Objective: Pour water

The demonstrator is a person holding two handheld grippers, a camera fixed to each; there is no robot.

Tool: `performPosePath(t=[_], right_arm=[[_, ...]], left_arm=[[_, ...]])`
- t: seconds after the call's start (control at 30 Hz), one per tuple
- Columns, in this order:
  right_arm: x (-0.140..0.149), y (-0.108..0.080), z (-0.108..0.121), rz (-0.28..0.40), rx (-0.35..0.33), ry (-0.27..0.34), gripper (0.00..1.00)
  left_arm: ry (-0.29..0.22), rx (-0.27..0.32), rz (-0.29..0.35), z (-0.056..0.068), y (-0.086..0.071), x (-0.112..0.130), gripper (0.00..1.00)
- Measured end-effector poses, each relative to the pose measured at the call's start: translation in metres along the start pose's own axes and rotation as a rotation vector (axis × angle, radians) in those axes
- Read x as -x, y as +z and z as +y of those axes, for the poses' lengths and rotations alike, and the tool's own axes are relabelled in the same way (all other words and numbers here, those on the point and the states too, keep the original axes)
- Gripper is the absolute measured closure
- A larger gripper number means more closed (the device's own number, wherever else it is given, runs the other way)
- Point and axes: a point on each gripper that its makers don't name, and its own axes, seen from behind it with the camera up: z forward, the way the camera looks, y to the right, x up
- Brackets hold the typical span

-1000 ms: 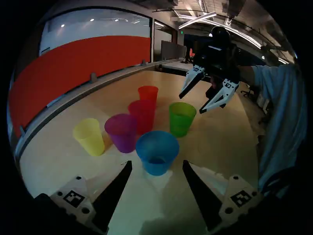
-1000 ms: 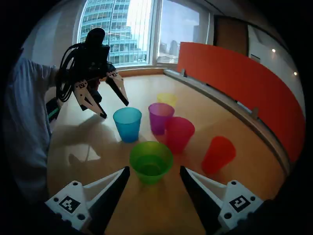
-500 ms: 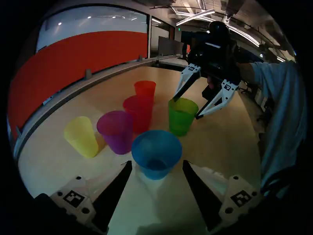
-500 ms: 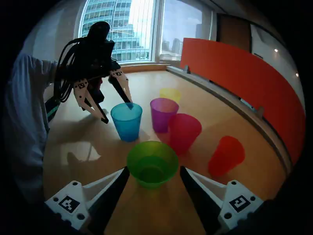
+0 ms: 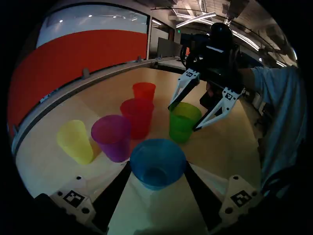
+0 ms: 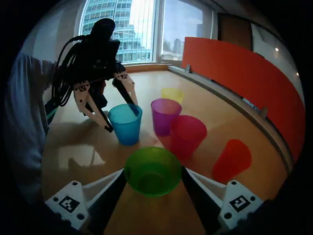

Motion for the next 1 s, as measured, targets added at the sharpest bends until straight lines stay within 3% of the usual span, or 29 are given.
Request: performPosePath(t=[0.37, 0.53, 0.83, 1.0], right_arm=[[-0.0002, 0.0001, -0.0001, 0.003, -0.003, 0.0, 0.0], [-0.0002, 0.0003, 0.0, 0.003, -0.003, 0.0, 0.0], [0.0008, 0.0016, 0.0003, 0.005, 0.001, -0.001, 0.0], [0.0012, 0.002, -0.0009, 0.006, 0.001, -0.005, 0.06]], left_arm=[[-0.022, 0.012, 0.011, 0.0024, 0.0072, -0.0057, 0.05], [-0.006, 0.004, 0.011, 0.0021, 0.0068, -0.0046, 0.1], [-0.003, 0.0, 0.009, 0.0017, 0.0057, -0.0036, 0.1], [-0.009, 0.0, 0.009, 0.0017, 0.0054, -0.0036, 0.11]])
